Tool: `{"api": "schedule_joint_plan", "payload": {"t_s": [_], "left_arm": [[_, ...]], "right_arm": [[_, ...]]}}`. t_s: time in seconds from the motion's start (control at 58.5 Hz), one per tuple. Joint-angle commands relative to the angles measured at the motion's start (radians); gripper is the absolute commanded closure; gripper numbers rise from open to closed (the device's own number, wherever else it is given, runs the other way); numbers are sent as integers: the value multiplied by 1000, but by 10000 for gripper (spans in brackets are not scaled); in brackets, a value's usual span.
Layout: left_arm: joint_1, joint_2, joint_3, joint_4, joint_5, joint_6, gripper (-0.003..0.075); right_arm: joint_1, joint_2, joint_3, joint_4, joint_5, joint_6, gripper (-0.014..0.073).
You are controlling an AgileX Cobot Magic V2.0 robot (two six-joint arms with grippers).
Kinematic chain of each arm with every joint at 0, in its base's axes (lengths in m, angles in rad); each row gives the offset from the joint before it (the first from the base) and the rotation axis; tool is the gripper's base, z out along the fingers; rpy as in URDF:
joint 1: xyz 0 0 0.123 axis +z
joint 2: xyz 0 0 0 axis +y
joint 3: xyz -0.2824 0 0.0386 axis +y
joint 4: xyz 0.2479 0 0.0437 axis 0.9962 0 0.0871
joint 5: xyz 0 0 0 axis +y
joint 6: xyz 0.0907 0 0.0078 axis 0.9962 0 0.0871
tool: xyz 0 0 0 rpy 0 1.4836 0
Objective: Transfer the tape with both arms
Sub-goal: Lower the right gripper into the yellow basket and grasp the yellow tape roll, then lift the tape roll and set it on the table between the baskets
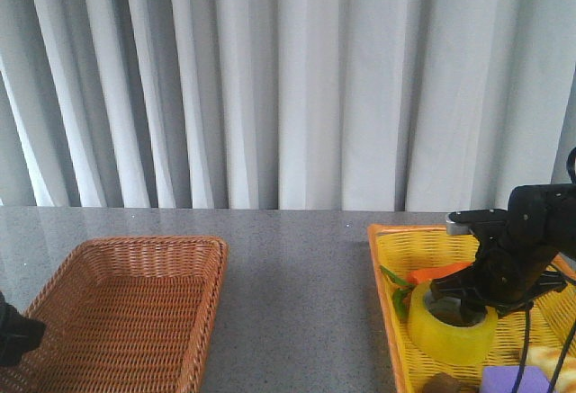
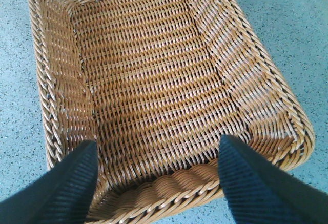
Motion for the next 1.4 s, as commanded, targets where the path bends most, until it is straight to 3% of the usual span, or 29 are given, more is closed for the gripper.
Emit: {"api": "schedule_joint_plan", "payload": {"t_s": [0.0, 0.102, 0.393, 0.581, 0.7, 1.042, 1.383], "left_arm": [[-3, -18, -34, -25, -48, 0, 227], [-3, -18, -34, -25, -48, 0, 227], [-3, -18, -34, -25, -48, 0, 227], [-3, -18, -34, -25, -48, 0, 227], [-3, -18, -34, -25, -48, 0, 227], [-3, -18, -34, -25, -48, 0, 227], [-3, -18, -34, -25, -48, 0, 227]], "right_arm": [[-6, -55, -35, 0, -30, 3, 443], [-6, -58, -35, -7, -30, 3, 503], [-6, -191, -35, 8, -21, -9, 492], [19, -316, -35, 160, -51, -131, 462], [112, -340, -39, 202, -100, -189, 431], [401, -180, -147, 81, -114, -179, 409], [462, 4, -244, -96, -28, -105, 403]]}}
